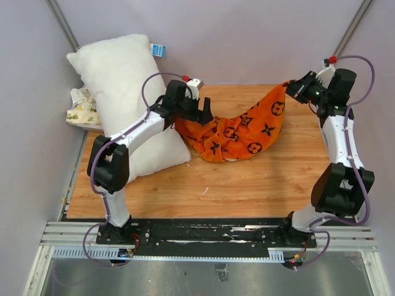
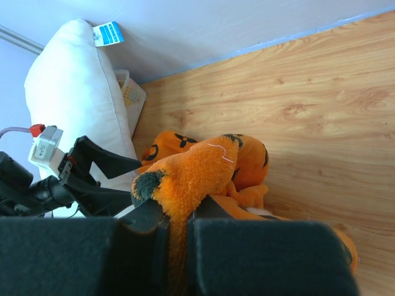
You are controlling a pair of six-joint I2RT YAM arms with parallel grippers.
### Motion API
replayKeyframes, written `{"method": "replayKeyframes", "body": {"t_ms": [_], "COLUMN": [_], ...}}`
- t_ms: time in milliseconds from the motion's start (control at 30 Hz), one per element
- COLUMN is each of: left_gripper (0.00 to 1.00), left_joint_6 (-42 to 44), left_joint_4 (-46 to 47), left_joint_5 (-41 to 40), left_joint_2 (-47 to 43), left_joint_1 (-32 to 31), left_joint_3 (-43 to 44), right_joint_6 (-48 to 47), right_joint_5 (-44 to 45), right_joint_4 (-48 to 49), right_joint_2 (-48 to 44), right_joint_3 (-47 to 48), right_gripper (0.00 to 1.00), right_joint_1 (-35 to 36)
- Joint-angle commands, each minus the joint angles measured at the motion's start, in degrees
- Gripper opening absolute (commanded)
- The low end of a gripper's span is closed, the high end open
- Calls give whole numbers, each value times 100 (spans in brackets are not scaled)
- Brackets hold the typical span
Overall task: Remove the pillowcase from the pillow
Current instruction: Fold the pillowcase at the center of the board.
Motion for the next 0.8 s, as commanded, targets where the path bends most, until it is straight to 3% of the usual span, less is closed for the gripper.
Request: {"method": "replayKeyframes", "body": {"t_ms": [0,100,233,533,767], "left_gripper": [99,99,90,88,88], "left_joint_6": [-373,-783,-1662,-2069,-2202], "left_joint_4": [406,665,941,-636,-608], "left_joint_5": [-507,209,1122,199,-441], "left_joint_2": [-970,-1218,-798,1040,1178], "left_joint_1": [22,23,-58,-450,-451], "left_joint_3": [-162,-476,-520,1497,1320], "right_joint_6": [14,20,108,96,-60], "right_joint_5": [64,73,56,30,47], "right_joint_4": [208,221,333,349,230], "right_joint_2": [-44,-22,61,97,109], "right_joint_3": [-16,-40,-74,-105,-95], "right_gripper": [1,1,1,1,1], "right_joint_1": [130,133,164,207,195]}}
